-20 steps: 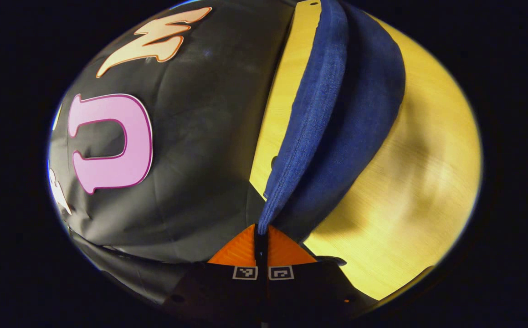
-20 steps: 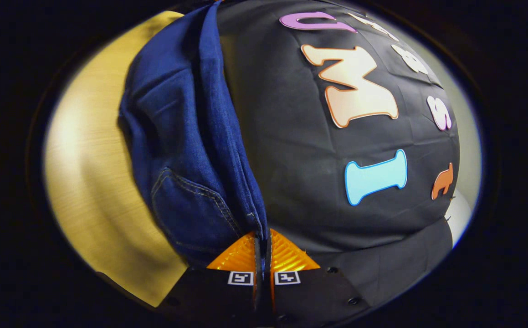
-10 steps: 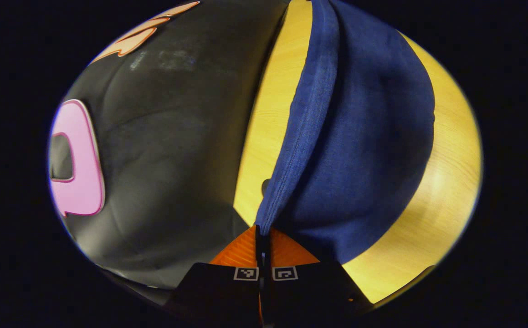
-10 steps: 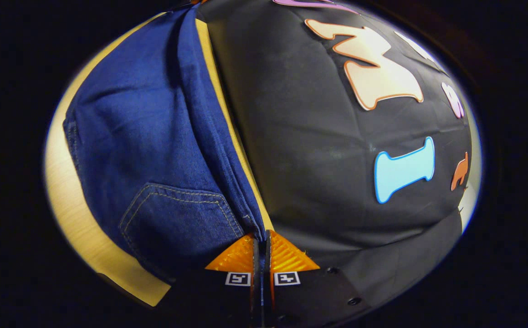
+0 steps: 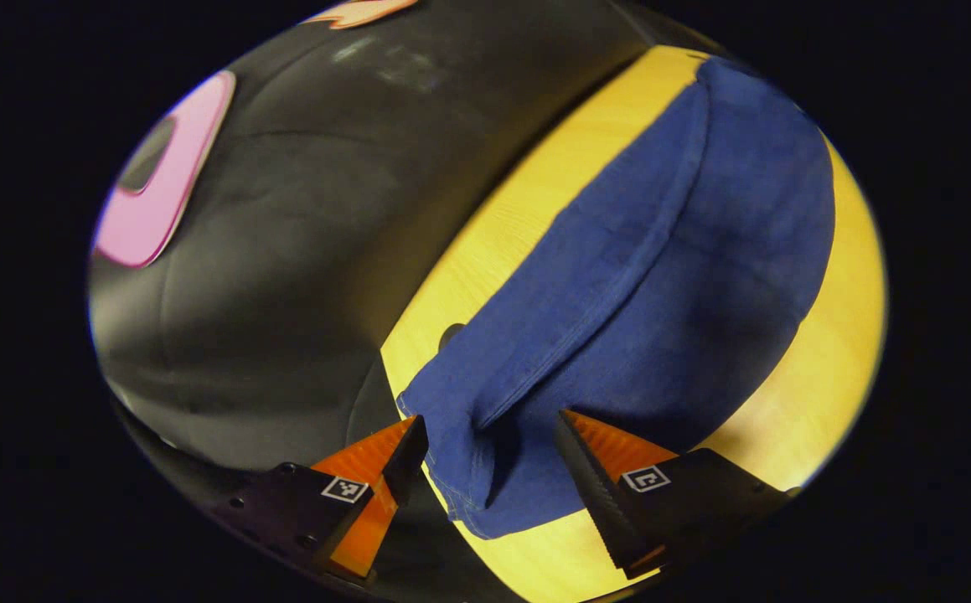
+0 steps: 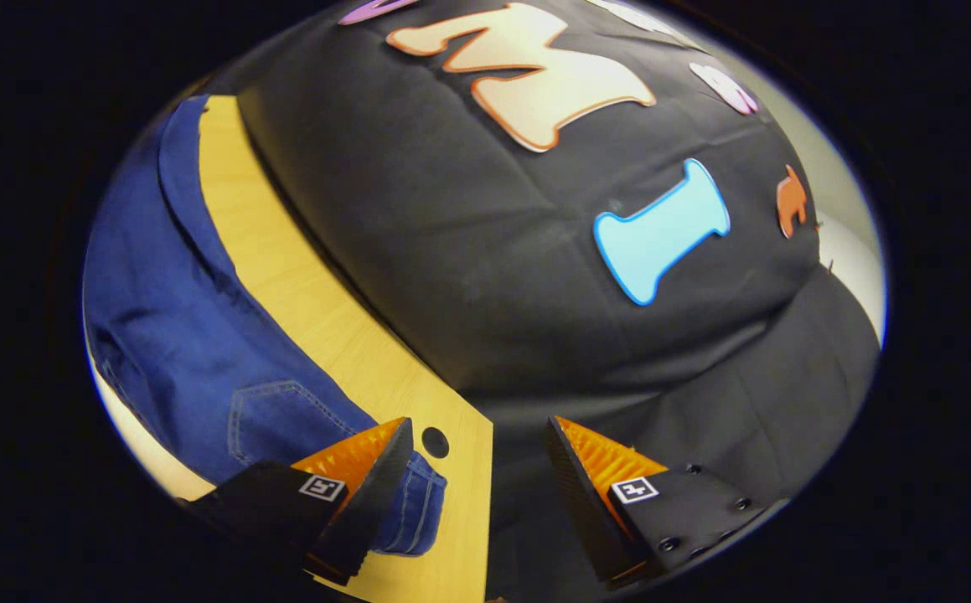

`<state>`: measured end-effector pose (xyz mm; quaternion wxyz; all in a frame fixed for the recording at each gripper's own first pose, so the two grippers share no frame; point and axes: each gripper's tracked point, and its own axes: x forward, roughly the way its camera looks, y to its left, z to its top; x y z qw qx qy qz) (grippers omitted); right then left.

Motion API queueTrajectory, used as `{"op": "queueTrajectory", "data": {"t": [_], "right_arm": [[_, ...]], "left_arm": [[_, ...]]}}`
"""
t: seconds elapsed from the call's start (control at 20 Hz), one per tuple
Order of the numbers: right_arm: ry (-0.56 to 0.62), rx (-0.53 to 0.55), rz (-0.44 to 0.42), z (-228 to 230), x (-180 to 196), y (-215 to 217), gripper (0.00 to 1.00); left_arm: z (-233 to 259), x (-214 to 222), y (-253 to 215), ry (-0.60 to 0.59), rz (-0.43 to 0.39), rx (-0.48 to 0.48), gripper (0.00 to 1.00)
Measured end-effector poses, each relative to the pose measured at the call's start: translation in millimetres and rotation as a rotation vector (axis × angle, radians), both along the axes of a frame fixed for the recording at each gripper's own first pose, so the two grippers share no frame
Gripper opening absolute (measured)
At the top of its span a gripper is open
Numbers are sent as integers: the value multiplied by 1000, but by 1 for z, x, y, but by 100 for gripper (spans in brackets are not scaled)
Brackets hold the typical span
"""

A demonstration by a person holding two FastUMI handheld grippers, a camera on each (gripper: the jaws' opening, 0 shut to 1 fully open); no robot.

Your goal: Grasp the waist and the cuffs of the jeans and fold them to make the two legs overlap; first hold the waist and fold one-third of the jeans toward the cuffs, then hold the cuffs and fold the remaining one-third in the same direction to finish folding.

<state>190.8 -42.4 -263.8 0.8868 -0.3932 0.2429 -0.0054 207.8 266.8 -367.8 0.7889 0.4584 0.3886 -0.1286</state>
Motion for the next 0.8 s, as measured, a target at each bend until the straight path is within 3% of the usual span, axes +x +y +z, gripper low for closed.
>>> {"op": "queueTrajectory", "data": {"t": [0.3,0.5,0.6,0.7,0.8], "right_arm": [[-15,481,-230,15,-45,-2,100],[1,549,-275,10,-78,-8,100],[56,642,-288,-3,-100,1,100],[139,902,-332,-15,-121,31,100],[198,1231,-471,-26,-135,52,100]], "left_arm": [[5,17,-11,-162,157,-303,94],[16,26,-25,-231,236,-497,95],[26,25,-35,-251,278,-621,95],[40,25,-46,-256,309,-718,95],[51,29,-52,-283,321,-797,95]]}}
